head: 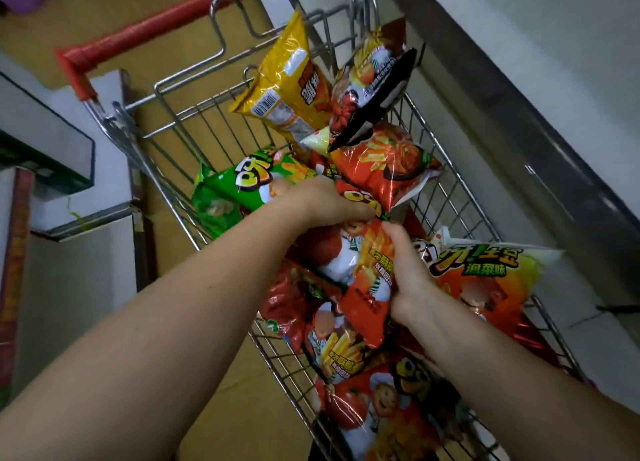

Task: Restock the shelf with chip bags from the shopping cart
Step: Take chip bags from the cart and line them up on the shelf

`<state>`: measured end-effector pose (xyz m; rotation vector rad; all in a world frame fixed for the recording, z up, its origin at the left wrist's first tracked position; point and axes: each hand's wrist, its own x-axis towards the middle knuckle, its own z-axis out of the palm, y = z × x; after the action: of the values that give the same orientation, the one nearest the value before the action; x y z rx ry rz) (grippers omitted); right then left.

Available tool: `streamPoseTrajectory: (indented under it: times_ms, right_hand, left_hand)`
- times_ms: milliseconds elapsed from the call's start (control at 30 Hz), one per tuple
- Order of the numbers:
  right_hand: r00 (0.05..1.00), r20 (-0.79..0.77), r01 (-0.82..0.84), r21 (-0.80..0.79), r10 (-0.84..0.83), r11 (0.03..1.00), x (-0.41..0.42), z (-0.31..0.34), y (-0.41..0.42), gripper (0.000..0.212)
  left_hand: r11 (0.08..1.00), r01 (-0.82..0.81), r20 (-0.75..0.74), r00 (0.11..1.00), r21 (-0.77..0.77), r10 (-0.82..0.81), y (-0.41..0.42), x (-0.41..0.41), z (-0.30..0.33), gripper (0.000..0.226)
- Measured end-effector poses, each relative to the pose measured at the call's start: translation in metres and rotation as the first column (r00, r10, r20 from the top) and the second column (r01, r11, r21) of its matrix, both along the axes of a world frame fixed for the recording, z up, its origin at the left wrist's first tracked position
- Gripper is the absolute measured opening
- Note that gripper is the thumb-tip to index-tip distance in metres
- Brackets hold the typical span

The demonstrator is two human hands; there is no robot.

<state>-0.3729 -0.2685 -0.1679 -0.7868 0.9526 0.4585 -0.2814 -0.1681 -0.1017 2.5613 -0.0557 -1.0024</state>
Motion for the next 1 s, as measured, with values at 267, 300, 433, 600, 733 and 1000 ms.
streamPoseTrajectory:
  times_ms: [267,300,433,600,733,1000]
  right_hand:
    - [0.966,0.154,-0.189,-0.133,0.209,0.973,0.022,0.035,0.016,0.036]
    - [0.955,0.186,-0.198,-0.179,0.230,0.964,0.026,0.038,0.018,0.036]
    - [0.830,0.359,-0.297,-0.365,0.428,0.882,0.045,0.048,0.026,0.051]
    - [0.733,0.296,-0.337,-0.624,0.613,0.705,0.076,0.047,0.039,0.041]
    - [0.604,0.114,-0.293,-0.888,0.789,0.353,0.108,0.031,0.054,0.042]
    - [0.459,-0.195,-0.359,-0.933,0.867,-0.020,0.150,0.012,0.078,0.066]
  left_hand:
    - [0.814,-0.489,-0.408,0.843,-0.314,0.349,0.052,-0.014,0.027,0.086]
    - [0.778,-0.511,-0.401,0.841,-0.366,0.363,0.057,-0.017,0.029,0.079]
    - [0.568,-0.571,-0.262,0.804,-0.593,0.534,0.085,-0.027,0.039,0.047]
    - [0.344,-0.595,-0.155,0.630,-0.726,0.761,0.126,-0.033,0.029,0.051]
    - [0.223,-0.604,-0.157,0.511,-0.765,0.845,0.151,-0.041,0.013,0.033]
    - [0.099,-0.690,-0.270,0.406,-0.717,0.873,0.171,-0.036,-0.005,0.047]
